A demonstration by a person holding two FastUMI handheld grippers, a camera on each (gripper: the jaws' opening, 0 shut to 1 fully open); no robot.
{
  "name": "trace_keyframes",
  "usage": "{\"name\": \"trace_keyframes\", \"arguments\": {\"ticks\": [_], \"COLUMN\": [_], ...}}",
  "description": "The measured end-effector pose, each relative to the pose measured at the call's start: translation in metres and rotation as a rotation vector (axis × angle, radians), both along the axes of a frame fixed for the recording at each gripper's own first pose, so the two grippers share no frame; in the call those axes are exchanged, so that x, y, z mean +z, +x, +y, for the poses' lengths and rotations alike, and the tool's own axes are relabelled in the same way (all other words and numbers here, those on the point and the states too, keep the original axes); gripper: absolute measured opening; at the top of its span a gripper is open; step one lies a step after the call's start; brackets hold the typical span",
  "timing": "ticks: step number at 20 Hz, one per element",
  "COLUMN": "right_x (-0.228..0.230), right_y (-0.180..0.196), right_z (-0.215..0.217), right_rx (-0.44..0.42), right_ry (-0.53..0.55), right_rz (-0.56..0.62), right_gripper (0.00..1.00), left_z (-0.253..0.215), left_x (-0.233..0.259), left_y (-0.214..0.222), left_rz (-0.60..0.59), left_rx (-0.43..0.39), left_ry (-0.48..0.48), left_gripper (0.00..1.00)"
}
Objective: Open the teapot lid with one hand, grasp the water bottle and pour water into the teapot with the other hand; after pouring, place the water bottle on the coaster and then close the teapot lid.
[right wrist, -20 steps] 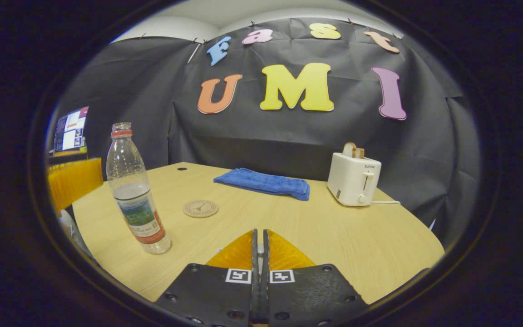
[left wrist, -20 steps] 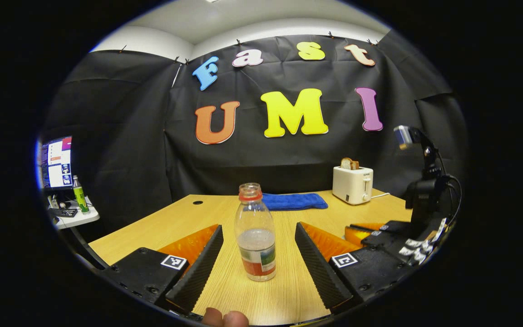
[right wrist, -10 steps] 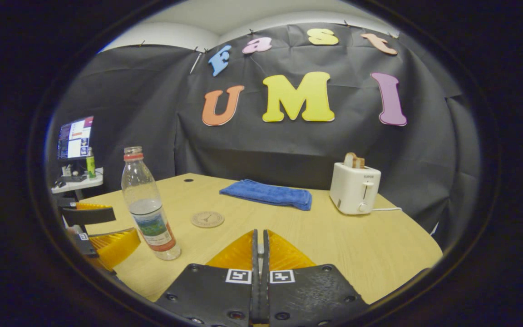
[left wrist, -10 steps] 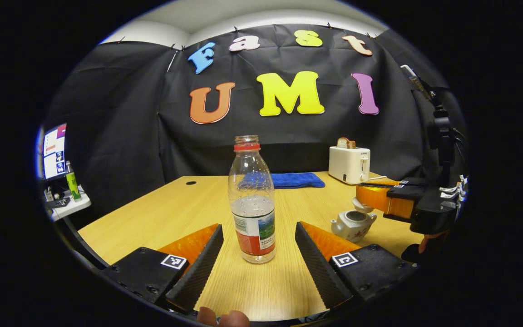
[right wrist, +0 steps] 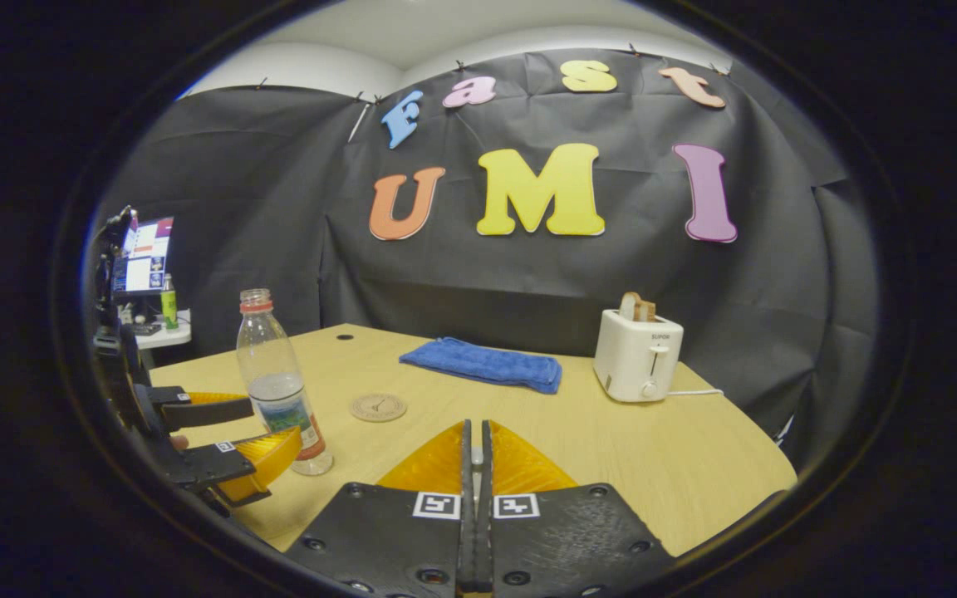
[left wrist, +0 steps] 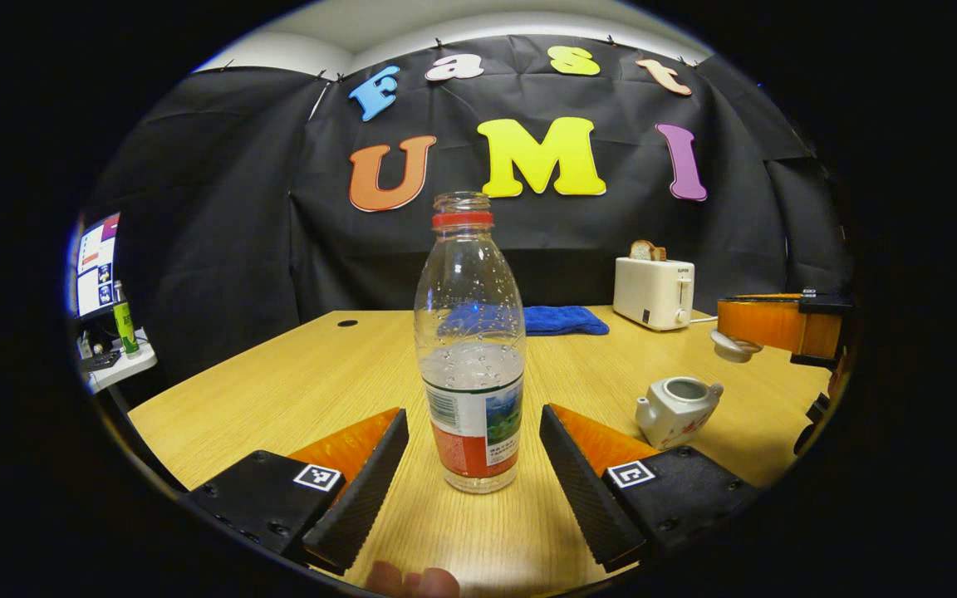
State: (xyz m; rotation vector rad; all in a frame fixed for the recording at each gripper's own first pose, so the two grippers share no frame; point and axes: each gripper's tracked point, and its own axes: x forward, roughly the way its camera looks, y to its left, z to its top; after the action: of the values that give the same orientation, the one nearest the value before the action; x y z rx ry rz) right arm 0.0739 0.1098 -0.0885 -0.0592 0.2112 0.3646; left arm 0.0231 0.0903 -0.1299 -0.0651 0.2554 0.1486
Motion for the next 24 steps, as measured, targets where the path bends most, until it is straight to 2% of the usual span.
{"name": "trace_keyframes", "arguments": {"ticks": [10,16,24], "right_x": [-0.002,0.001,0.009], "right_y": [-0.008,-0.004,0.002], "right_z": [-0.025,-0.024,-0.009], "right_rx": [-0.015,-0.014,0.001], "right_ry": [0.014,0.021,0.022], "right_rz": [0.015,0.015,0.000], "right_gripper": [0.00,0.00,0.00], "left_z": [0.000,0.003,0.008], "left_x": [-0.009,-0.007,-0.007], "left_y": [0.013,0.014,0.009], "left_rz": [0.033,0.031,0.021], "left_rx": [-0.006,0.008,0.032], "left_ry": [0.021,0.035,0.001], "left_gripper": [1.00,0.93,0.93]}}
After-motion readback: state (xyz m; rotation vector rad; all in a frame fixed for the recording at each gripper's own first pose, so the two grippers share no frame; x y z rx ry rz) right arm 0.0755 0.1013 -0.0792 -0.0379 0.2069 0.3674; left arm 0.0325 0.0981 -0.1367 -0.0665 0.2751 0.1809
